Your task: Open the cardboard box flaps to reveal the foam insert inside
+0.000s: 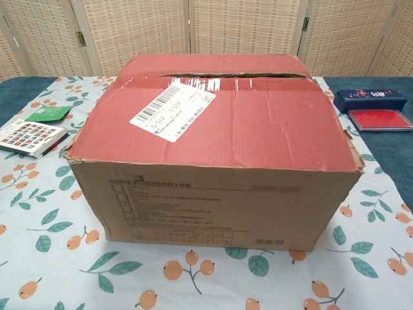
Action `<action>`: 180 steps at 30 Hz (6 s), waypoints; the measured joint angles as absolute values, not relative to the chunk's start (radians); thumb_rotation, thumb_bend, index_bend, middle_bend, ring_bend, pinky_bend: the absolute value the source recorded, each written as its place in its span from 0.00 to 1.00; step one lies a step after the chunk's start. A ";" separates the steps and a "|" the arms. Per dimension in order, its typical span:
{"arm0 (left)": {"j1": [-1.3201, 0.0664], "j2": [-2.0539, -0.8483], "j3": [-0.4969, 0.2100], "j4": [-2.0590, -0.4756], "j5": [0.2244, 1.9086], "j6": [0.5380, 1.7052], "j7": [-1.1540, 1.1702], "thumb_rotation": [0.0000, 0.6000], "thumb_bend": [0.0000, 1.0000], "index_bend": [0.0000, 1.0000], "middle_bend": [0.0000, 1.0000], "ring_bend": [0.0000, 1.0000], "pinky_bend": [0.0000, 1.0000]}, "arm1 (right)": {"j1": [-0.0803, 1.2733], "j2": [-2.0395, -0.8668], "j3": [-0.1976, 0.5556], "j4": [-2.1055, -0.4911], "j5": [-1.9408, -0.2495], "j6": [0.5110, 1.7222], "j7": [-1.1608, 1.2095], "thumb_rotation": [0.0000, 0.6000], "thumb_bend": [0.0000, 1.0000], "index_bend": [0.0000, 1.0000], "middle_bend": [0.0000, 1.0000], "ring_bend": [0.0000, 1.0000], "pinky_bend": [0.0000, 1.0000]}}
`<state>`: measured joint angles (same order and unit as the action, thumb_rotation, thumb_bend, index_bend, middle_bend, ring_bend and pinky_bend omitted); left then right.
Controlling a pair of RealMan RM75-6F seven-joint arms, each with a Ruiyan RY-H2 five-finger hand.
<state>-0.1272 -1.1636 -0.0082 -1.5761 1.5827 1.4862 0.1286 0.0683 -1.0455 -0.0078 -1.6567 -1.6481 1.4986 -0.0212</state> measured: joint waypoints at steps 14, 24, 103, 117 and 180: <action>-0.132 -1.160 -0.012 -1.576 1.575 1.479 0.110 1.00 0.22 0.00 0.00 0.00 0.00 | 0.102 -1.062 0.014 -1.642 -1.653 1.480 -0.014 0.74 0.30 0.00 0.00 0.00 0.00; -0.129 -1.146 -0.021 -1.574 1.570 1.494 0.075 1.00 0.22 0.00 0.00 0.00 0.00 | 0.287 -1.039 0.113 -1.693 -1.617 1.298 0.021 0.74 0.30 0.00 0.00 0.00 0.00; -0.097 -1.095 -0.080 -1.559 1.478 1.527 -0.094 1.00 0.20 0.00 0.00 0.00 0.00 | 0.929 -1.399 0.429 -1.167 -1.158 0.846 0.041 0.78 0.30 0.14 0.11 0.20 0.23; -0.102 -1.118 -0.092 -1.573 1.448 1.515 -0.028 1.00 0.19 0.00 0.00 0.00 0.00 | 0.684 -1.043 0.358 -1.740 -1.277 0.793 0.685 0.72 0.30 0.24 0.20 0.29 0.31; -0.100 -1.116 -0.100 -1.566 1.442 1.511 -0.027 1.00 0.19 0.00 0.00 0.00 0.00 | 0.833 -0.998 0.024 -1.640 -1.728 0.902 1.699 0.71 0.30 0.24 0.15 0.28 0.31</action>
